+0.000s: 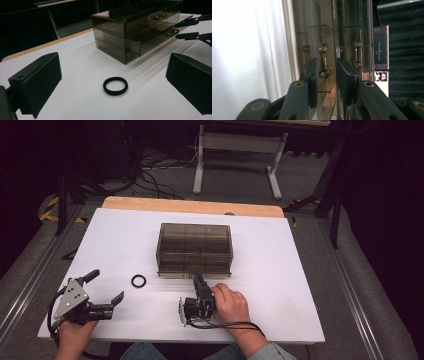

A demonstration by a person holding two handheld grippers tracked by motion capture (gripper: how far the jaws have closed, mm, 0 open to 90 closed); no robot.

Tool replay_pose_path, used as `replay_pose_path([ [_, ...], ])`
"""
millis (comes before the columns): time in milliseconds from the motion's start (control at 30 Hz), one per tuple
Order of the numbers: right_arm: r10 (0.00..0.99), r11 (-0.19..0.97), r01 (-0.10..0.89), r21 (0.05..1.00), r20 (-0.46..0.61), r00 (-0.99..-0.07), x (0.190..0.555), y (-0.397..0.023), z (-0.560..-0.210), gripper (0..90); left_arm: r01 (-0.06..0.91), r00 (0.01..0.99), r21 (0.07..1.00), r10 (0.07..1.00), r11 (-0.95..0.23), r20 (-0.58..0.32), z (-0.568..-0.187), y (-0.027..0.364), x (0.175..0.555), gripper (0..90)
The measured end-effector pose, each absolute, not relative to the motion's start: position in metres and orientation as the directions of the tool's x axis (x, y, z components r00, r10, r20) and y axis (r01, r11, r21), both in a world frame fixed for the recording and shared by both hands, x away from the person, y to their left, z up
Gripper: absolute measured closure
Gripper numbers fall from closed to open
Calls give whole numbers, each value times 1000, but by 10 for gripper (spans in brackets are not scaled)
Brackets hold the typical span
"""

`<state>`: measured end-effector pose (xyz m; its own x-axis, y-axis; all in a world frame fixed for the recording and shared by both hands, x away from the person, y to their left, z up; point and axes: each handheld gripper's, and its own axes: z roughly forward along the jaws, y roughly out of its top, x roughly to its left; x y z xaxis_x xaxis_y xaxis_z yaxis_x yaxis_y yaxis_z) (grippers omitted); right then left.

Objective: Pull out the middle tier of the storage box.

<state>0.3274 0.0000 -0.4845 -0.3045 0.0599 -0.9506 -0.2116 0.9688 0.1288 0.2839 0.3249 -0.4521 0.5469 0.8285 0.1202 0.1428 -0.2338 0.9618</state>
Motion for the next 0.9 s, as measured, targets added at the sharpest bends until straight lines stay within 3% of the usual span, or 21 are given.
replay_pose_path([
  [400, 132, 941, -248, 230, -924, -360, 321, -7, -472, 668, 143, 546, 962, 829, -234, 121, -452, 325, 284, 9],
  [600, 120, 934, -276, 227, -926, -357, 320, -7, -469, 656, 142, 546, 962, 829, -235, 122, -452, 325, 284, 9],
  [900, 202, 900, -276, 338, -883, -425, 321, -15, -455, 634, 143, 546, 962, 829, -234, 120, -452, 324, 284, 9],
])
